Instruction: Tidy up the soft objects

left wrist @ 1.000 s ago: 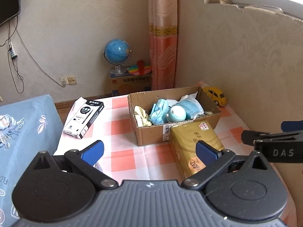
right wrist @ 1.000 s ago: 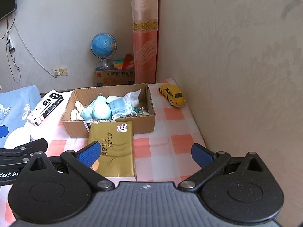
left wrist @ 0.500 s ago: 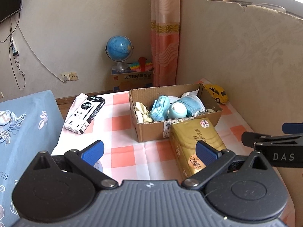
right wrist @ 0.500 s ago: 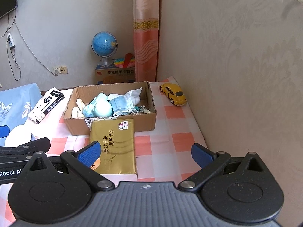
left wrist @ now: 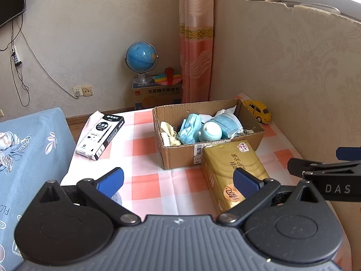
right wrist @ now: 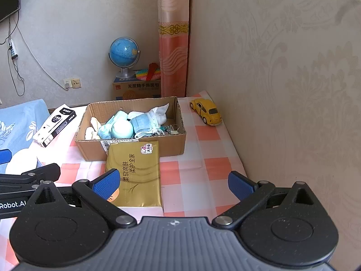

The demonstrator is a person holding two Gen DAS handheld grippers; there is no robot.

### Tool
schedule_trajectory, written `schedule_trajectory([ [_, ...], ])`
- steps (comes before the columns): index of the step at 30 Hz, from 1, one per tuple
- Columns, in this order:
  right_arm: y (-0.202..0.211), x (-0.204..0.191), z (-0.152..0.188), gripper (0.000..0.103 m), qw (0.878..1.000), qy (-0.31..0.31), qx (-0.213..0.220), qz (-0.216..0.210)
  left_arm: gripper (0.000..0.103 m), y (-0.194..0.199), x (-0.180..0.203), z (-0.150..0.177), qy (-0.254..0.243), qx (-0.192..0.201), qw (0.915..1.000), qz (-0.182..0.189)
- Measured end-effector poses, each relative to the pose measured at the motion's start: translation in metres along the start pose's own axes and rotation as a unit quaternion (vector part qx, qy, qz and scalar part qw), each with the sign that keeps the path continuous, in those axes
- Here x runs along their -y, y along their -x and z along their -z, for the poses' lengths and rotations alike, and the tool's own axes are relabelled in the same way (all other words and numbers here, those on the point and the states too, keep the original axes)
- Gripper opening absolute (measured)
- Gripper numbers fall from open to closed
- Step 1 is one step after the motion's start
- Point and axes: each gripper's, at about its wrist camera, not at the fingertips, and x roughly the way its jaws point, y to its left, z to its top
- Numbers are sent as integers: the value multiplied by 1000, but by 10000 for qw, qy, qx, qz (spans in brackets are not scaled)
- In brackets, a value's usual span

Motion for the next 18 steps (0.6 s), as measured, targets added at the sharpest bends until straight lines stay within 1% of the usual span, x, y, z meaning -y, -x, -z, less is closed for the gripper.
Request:
schedule_trajectory([
  [18,1,0,1,103,10000,-5,13,6,103,1,1,-1,-4,4,10000,-6],
])
